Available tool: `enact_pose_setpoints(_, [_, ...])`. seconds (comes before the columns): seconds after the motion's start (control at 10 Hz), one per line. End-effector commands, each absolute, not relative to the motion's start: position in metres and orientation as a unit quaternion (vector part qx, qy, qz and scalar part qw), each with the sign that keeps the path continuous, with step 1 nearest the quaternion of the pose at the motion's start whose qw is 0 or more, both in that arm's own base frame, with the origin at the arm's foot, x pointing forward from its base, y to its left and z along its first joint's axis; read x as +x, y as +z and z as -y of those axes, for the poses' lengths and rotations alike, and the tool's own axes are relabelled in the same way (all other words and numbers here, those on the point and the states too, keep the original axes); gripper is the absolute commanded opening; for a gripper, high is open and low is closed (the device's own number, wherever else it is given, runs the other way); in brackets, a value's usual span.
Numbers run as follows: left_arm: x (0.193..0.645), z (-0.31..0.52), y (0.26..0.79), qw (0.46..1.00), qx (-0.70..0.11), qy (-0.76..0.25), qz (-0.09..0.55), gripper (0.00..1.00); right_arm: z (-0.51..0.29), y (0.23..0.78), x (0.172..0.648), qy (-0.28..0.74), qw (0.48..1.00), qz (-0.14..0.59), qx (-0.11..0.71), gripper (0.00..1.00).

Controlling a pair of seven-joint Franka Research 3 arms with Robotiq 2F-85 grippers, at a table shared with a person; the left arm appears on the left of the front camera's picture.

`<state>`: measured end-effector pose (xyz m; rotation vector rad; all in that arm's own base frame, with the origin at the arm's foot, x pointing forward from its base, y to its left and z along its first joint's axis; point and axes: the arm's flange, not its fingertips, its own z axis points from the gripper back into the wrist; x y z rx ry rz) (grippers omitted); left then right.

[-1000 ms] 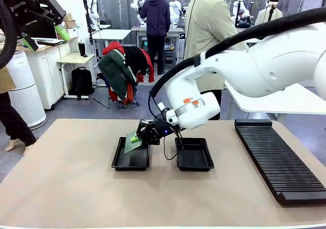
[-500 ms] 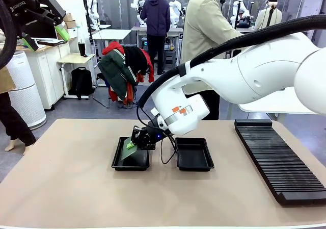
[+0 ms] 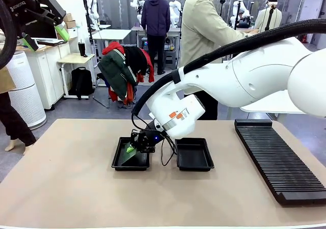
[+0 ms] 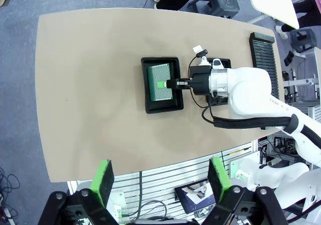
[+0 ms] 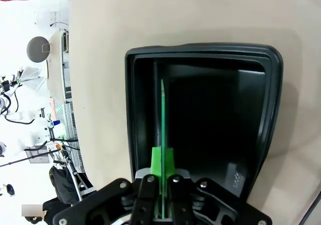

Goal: Inspect and transfer BCBs to ESD trays.
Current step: Pick up the Blank PCB from the PCB Rack and place it in the left ESD tray.

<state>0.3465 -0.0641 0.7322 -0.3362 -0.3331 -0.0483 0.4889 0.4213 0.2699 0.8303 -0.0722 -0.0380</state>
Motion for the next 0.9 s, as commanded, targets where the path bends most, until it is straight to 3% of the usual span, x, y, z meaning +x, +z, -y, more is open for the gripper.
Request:
enact_pose_setpoints(0.0, [0.3458, 0.0639, 0.7314, 0.971, -0.171, -0.023, 0.166, 1.00, -0.4203, 0.2703, 0.4883, -0.016, 0.911, 0.040, 0.410, 0.03])
enact_pose_setpoints(0.8, [0.3458, 0.0639, 0.7314, 0.971, -0.171, -0.023, 0.166, 1.00, -0.4248, 0.2754, 0.4879, -0.019, 0.920, 0.031, 0.390, 0.03])
